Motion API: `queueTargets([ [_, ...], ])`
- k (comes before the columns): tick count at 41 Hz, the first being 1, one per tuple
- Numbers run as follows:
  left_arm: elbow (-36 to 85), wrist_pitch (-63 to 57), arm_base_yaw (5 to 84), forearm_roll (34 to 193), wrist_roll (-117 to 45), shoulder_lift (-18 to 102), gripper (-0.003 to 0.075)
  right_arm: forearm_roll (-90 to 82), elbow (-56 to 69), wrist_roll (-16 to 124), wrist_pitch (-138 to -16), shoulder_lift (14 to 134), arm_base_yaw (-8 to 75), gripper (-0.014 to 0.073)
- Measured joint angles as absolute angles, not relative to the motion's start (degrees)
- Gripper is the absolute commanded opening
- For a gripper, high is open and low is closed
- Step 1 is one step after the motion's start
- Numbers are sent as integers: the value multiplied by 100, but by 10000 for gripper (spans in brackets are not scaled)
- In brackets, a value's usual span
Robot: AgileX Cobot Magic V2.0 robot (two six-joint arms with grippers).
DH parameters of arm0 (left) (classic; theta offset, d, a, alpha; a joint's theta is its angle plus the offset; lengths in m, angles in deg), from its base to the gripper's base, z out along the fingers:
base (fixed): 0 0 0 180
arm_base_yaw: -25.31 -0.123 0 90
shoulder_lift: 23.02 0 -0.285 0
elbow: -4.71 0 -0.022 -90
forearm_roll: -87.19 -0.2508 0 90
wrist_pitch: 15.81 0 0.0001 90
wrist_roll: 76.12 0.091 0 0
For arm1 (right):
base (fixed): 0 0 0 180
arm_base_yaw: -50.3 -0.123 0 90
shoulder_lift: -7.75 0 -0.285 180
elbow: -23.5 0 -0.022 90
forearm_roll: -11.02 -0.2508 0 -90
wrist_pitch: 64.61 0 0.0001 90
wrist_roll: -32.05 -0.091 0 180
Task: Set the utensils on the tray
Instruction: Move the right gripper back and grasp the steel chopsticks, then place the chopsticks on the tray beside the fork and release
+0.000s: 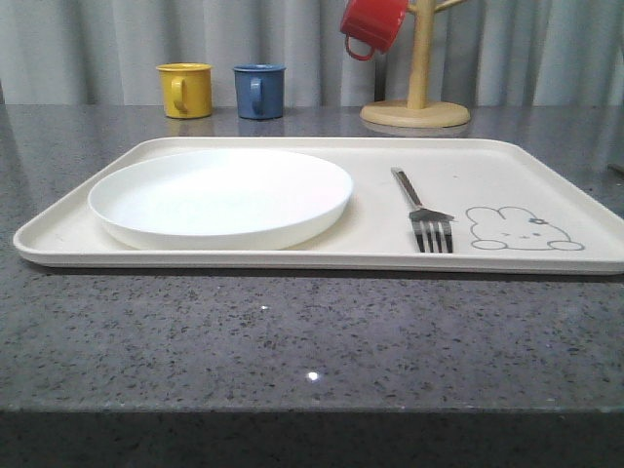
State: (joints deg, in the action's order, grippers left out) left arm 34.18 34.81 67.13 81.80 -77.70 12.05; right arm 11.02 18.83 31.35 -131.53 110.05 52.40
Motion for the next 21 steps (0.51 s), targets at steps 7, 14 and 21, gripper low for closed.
queueTargets([
  [7,3418,3481,6713,8180,-7770,1205,355,870,2196,3135,-13402,10948,5240,50],
  [14,3418,3481,6713,8180,-7770,1205,355,414,2597,3135,-13451,10691,4957,50],
  [21,3418,3481,6713,8180,-7770,1205,355,-115,2716,3080,-13490,10645,4229,50],
])
